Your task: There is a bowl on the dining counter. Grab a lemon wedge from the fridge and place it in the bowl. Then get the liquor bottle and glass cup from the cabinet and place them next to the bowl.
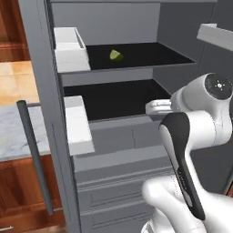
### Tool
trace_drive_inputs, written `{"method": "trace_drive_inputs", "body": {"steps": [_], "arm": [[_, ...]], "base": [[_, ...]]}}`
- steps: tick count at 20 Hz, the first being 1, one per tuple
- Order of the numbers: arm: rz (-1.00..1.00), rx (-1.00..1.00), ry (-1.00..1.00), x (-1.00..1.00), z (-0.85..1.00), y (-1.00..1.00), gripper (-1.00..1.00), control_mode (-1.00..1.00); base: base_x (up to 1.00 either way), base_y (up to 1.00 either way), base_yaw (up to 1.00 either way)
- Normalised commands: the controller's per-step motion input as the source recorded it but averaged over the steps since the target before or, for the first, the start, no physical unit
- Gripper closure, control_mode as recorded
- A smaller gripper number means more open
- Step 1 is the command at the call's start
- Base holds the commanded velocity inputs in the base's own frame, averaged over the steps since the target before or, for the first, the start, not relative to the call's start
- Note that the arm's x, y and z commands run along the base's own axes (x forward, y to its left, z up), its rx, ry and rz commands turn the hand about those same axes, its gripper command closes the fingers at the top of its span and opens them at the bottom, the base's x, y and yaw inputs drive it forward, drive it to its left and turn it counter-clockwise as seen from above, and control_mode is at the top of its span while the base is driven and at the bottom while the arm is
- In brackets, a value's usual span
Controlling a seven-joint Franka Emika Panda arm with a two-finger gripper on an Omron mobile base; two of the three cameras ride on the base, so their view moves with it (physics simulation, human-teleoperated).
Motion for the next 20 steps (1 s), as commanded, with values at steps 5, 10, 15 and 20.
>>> {"method": "trace_drive_inputs", "body": {"steps": [5, 10, 15, 20], "arm": [[0.0, 0.0, 0.0, 0.0, 0.0, 0.0, -1.0, 1.0], [0.0, 0.0, 0.0, 0.0, 0.0, 0.0, -1.0, 1.0], [0.0, 0.0, 0.0, 0.0, 0.0, 0.0, -1.0, 1.0], [0.04, -0.03, -0.21, 0.05, 0.93, 0.0, -1.0, -1.0]], "base": [[0.6, 0.38, 0.0], [0.73, 0.3, 0.0], [0.81, 0.09, 0.0], [0.0, 0.0, 0.0]]}}
